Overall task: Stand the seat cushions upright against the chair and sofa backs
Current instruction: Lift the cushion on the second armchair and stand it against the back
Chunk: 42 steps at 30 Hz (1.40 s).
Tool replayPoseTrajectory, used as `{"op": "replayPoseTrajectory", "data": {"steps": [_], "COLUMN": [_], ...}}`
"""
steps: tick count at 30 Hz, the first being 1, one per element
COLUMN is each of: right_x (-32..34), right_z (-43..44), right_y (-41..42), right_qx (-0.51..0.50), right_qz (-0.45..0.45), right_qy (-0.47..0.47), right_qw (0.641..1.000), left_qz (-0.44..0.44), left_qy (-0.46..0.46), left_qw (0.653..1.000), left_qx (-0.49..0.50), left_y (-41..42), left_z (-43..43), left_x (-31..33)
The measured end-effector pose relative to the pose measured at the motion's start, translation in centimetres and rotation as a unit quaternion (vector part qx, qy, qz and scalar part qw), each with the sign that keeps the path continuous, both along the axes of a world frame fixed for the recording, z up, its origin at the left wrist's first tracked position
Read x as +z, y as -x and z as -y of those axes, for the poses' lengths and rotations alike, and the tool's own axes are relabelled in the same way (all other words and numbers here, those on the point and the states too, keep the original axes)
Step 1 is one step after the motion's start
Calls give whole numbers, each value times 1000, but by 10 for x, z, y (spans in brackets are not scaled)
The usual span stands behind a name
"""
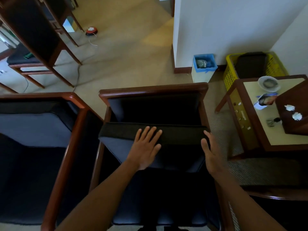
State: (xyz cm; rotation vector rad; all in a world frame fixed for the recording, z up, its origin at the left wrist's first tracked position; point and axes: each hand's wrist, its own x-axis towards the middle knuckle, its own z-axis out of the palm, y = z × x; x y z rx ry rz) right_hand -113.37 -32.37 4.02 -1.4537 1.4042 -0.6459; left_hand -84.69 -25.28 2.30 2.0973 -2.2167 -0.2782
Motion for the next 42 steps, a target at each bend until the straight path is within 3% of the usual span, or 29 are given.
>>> {"op": "replayPoseTrajectory", "data": {"steps": [7, 9, 14, 18, 20, 23, 24, 26, 32, 37, 42], "right_x": [-20, -23, -29, -40, -43, -44, -43, -40, -24, -10, -34], "right_z": [50, 52, 48, 47, 49, 56, 60, 70, 118, 174, 199], "right_y": [-35, -40, -50, -51, -54, -65, -68, -75, -98, -120, -131], "right_qx": [-141, -182, -237, -265, -298, -335, -340, -346, -321, -293, -272], "right_qz": [-83, -62, -2, 30, 58, 84, 87, 85, 75, 85, 7], "right_qy": [-22, -17, 40, 54, 40, 30, 32, 42, 76, 110, 95], "right_qw": [986, 981, 971, 962, 952, 938, 936, 934, 941, 946, 958], "left_qz": [11, 13, 21, -106, -217, -384, -400, -410, -418, -419, -373], "left_qy": [-45, -29, -45, 31, 90, 141, 147, 156, 182, 218, 203], "left_qw": [993, 985, 928, 878, 824, 659, 629, 605, 576, 614, 674], "left_qx": [111, 169, 369, 466, 516, 631, 650, 664, 678, 633, 605], "left_y": [-42, -58, -113, -136, -141, -145, -146, -148, -169, -184, -189], "left_z": [44, 52, 40, 24, 19, 22, 25, 35, 54, 87, 118], "left_x": [16, 10, -9, -16, -18, -18, -18, -20, -11, 1, -16]}}
